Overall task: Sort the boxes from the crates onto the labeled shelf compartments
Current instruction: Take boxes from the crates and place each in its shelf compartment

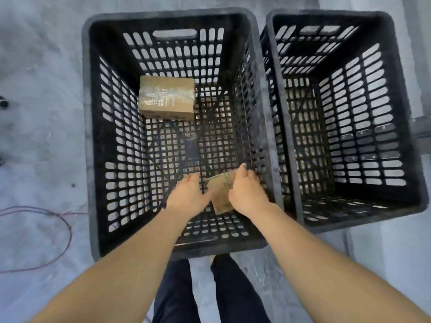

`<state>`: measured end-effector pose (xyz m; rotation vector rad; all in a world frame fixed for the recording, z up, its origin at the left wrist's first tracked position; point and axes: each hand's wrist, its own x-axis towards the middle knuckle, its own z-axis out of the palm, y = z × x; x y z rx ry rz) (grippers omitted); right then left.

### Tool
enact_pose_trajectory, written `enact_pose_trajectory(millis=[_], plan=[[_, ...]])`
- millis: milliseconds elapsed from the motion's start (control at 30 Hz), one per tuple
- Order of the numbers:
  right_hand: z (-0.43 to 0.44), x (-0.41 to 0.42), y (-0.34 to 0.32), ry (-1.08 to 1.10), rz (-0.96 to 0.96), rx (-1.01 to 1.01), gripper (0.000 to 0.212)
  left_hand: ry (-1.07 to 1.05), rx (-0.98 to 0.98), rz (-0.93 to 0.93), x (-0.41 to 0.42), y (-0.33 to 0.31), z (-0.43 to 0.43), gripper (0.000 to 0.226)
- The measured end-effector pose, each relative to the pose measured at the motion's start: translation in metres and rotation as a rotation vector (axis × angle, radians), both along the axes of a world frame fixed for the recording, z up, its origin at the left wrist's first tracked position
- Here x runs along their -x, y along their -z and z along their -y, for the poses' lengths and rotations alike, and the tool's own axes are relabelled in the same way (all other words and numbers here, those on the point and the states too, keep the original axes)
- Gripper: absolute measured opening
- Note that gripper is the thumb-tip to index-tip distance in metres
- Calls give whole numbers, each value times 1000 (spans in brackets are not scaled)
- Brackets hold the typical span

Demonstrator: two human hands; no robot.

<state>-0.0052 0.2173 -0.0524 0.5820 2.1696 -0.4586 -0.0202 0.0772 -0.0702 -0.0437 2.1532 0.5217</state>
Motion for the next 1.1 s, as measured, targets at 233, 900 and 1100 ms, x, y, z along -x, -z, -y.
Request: enact_pose_trajectory(millis=[233, 900, 1100], plan=[[1, -4, 15, 128, 56, 32, 75, -565, -297, 387, -6, 14, -10, 42], [16, 43, -198, 637, -373, 688, 39, -777, -622, -23, 49, -212, 47, 32], [9, 44, -248, 680, -444, 815, 33, -606, -705, -111, 54, -266, 48, 28]])
